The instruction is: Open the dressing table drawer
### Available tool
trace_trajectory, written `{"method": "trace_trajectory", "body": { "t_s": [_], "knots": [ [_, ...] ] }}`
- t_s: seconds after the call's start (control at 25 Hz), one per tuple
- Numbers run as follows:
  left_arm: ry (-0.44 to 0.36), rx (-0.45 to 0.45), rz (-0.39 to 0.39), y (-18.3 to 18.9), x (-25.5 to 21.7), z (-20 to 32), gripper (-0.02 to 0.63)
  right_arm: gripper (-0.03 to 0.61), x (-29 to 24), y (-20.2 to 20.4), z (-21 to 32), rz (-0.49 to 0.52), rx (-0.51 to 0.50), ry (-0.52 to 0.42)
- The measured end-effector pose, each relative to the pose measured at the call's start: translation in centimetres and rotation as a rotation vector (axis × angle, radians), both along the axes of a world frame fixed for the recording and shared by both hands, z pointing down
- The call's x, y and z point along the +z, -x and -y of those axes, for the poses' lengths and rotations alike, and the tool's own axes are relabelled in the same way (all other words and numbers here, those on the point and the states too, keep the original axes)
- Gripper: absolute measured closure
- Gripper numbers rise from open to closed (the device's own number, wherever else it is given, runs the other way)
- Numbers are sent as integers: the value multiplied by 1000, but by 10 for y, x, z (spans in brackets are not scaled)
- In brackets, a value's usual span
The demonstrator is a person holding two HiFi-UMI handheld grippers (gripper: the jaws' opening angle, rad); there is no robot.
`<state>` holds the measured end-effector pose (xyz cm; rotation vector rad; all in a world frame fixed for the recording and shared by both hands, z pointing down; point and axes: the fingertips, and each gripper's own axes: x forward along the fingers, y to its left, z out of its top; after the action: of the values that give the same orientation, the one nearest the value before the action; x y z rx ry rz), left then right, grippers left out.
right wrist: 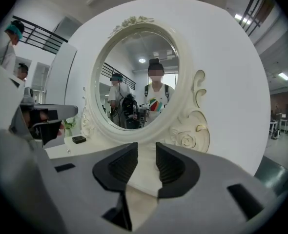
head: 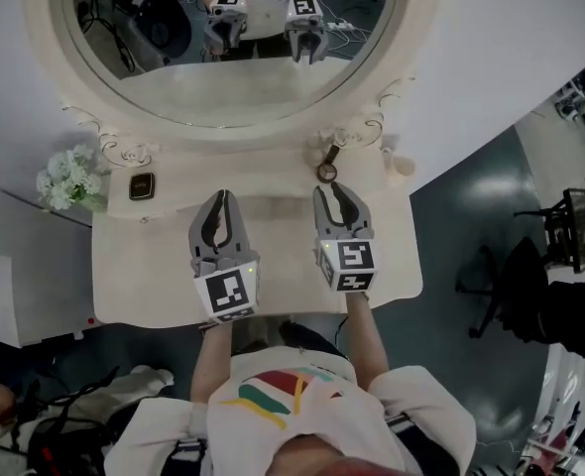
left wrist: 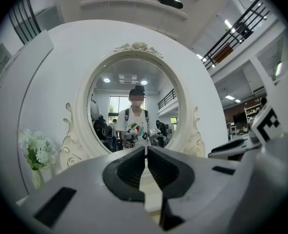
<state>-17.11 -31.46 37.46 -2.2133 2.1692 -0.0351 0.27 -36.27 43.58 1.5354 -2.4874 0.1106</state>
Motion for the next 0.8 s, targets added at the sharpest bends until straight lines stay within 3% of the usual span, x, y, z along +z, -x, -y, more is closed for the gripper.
{"method": "trace_trajectory", "body": {
  "t_s": [0.16, 0.32, 0.56, 0.8],
  "knots": [
    [-16, 17, 9, -16, 21, 8, 598, 494, 26, -22, 6, -9, 43, 45],
    [50, 46, 11, -35, 38, 7, 598, 491, 61, -43, 2, -41, 76, 107],
    [51, 55, 11, -52, 56, 13, 598, 485, 107, -74, 2, -75, 134, 190],
    [153, 112, -4, -82, 77, 15, 598, 485, 147, -100, 11, -114, 180, 249]
  ]
}}
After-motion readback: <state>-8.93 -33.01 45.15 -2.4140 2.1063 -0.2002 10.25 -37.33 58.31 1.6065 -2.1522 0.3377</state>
